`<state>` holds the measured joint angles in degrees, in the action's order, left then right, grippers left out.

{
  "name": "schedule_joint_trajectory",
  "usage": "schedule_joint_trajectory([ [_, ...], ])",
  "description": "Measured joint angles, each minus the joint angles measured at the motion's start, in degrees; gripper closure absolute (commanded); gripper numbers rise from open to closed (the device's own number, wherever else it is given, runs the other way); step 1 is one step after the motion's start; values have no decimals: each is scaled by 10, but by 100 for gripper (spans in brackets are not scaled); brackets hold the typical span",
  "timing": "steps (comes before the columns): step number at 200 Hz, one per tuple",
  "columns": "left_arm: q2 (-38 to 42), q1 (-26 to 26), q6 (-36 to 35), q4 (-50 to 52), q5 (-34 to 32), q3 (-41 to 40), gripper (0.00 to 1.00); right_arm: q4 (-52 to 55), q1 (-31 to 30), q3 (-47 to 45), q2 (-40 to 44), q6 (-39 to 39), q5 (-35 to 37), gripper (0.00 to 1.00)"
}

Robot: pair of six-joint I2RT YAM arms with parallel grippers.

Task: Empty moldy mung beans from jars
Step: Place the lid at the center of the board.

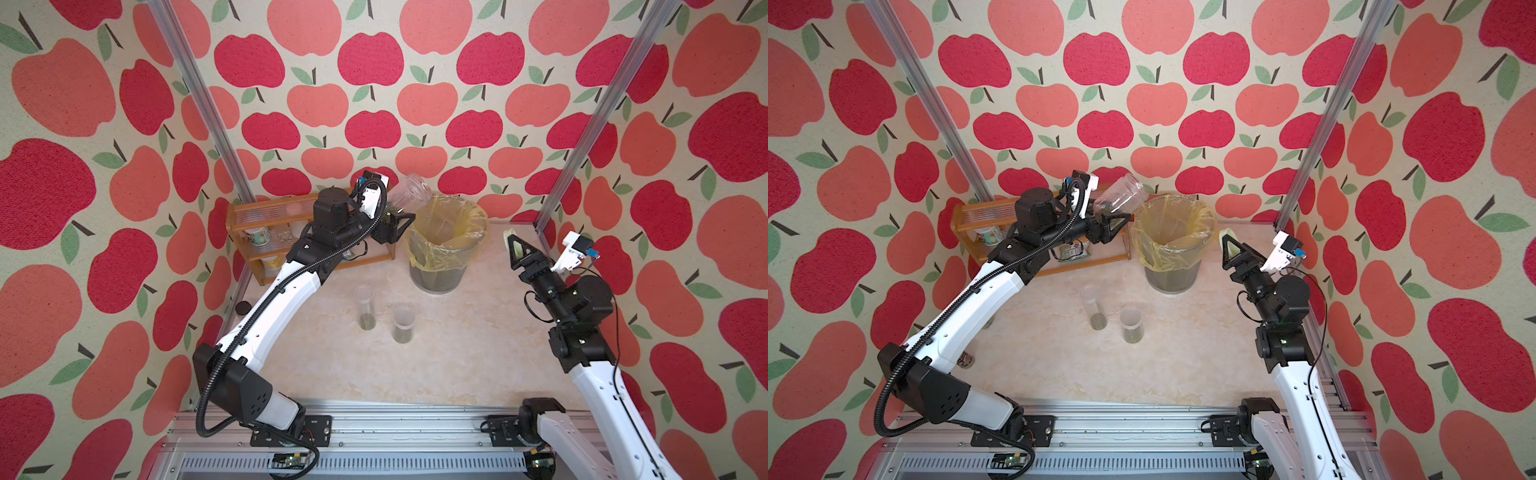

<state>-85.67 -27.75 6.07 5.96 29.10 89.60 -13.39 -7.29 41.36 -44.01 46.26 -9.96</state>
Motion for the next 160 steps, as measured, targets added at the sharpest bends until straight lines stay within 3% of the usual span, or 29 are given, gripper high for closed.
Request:
schedule_joint_trajectory([
  [36, -1, -10, -18, 3, -3, 0, 63, 30, 15, -66, -23, -30, 53, 46],
  [82, -3, -13, -30, 24, -13, 0, 61, -8, 35, -126, -182, -52, 101, 47],
  [124, -5, -23, -43, 56, -35, 5, 61, -36, 36, -107, -304, -95, 129, 47],
  [160, -17, -25, -41, 83, -41, 22, 61, -19, 15, -59, -350, -145, 177, 44],
])
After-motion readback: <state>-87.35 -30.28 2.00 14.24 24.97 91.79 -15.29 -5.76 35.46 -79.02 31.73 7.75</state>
